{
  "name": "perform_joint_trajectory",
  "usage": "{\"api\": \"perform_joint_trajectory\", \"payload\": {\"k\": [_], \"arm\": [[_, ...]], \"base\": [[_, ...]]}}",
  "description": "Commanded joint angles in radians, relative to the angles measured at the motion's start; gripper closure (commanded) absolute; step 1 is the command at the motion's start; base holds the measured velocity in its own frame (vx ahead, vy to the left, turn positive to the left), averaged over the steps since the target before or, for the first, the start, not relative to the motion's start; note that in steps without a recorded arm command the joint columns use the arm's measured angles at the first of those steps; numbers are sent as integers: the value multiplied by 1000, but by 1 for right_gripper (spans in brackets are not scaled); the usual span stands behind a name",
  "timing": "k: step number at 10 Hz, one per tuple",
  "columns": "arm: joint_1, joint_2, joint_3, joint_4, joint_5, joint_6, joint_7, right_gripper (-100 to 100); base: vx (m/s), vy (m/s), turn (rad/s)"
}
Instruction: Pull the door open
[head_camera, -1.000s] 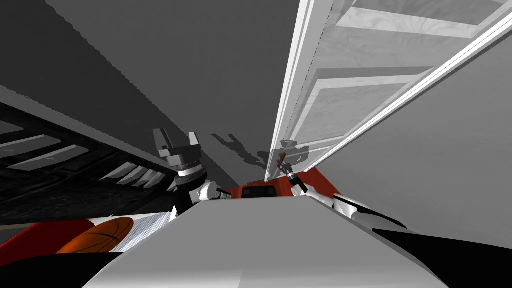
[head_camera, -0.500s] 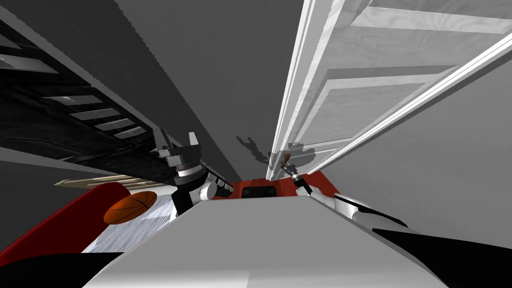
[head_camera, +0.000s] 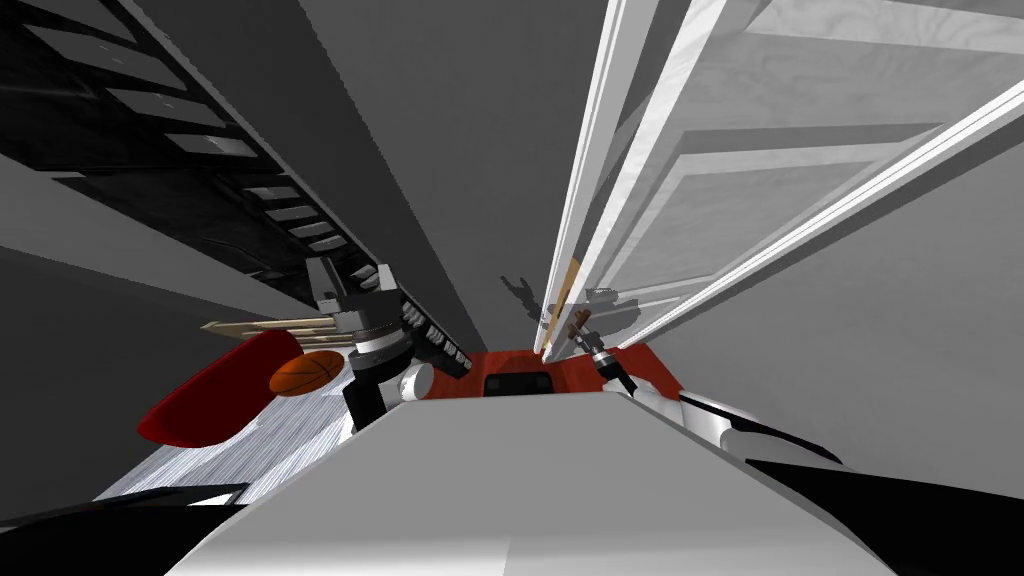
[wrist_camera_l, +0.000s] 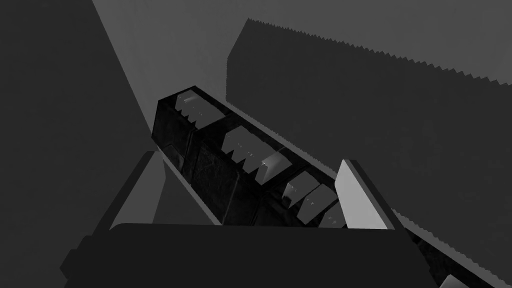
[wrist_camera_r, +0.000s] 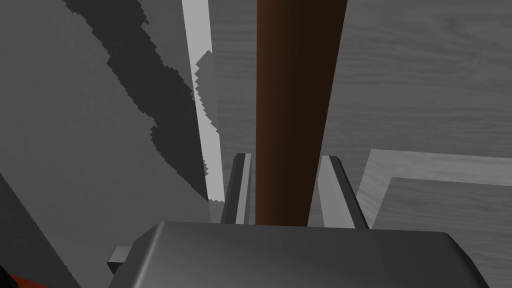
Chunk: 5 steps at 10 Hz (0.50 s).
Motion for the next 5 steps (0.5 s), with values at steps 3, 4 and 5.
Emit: {"api": "perform_joint_trajectory", "payload": {"k": [3, 4, 5], "arm": [[11, -13, 10, 20, -2, -25, -25, 100], [13, -14, 12, 24, -2, -30, -28, 100], [17, -16, 16, 33, -1, -42, -37, 100]], "base": [[-121, -24, 104], [-176, -71, 168], [-172, -80, 146]]}}
